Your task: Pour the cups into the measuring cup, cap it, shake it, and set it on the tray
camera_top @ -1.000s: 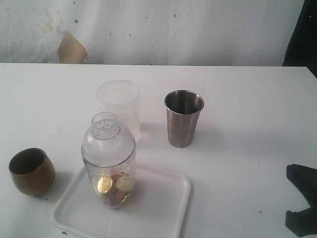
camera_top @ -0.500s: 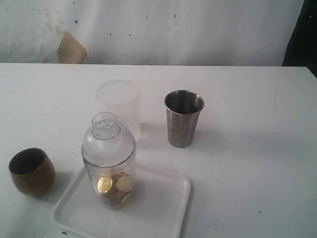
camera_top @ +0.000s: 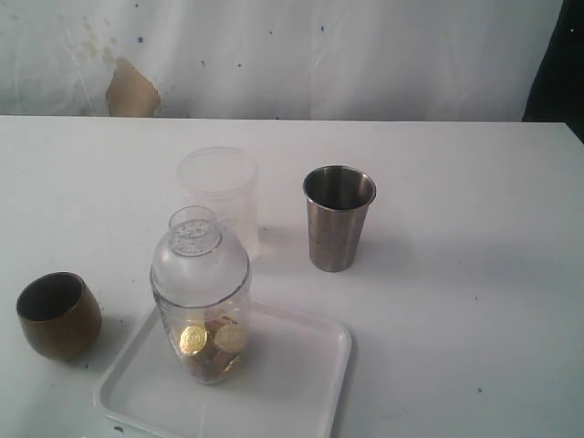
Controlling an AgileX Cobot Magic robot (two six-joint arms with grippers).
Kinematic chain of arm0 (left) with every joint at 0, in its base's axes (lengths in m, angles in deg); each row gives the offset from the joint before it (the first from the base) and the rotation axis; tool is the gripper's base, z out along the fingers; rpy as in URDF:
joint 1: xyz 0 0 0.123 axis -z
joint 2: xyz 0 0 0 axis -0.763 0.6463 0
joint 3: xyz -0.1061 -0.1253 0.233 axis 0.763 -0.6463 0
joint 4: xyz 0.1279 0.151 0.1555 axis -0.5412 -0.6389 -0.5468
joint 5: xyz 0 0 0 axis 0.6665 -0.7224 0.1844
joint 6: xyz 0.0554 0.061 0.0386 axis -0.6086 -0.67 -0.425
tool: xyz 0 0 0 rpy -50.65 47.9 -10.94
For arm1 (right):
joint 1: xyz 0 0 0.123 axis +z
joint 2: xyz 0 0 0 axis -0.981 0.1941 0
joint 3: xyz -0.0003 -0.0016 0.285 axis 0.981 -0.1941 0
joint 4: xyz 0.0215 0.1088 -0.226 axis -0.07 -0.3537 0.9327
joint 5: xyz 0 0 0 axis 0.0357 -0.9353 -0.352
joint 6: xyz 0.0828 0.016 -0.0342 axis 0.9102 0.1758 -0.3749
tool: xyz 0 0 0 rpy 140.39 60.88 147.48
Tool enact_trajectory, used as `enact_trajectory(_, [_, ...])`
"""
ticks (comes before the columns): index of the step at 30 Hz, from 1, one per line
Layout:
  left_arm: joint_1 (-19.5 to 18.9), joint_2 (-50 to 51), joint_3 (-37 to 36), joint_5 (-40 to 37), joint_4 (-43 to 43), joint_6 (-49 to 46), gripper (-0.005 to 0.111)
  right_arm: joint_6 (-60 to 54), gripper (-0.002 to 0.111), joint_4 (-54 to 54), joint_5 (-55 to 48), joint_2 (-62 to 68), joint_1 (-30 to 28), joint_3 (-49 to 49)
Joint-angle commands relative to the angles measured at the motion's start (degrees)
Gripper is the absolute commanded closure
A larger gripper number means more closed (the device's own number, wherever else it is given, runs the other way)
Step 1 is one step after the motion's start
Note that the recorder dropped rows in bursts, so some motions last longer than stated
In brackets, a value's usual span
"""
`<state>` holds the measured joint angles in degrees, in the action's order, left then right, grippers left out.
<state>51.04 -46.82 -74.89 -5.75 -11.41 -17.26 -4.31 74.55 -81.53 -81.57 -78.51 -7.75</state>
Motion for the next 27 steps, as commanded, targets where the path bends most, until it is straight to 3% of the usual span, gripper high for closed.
enact_trajectory(1, [0.0,-0.2,-0.3,0.6,0.8,0.2,0.107,-0.7,0.108,-0.4,-0.2,-0.3,-0.3,-0.3])
enact_trajectory(20, [0.0,-0.2,-0.3,0.6,0.8,0.2,0.107,-0.6,0.108,-0.1,0.0,-0.3,-0.3,-0.3])
enact_trajectory(27, [2.3,-0.2,-0.3,0.6,0.8,0.2,0.107,-0.6,0.108,-0.1,0.0,-0.3,-0.3,-0.3])
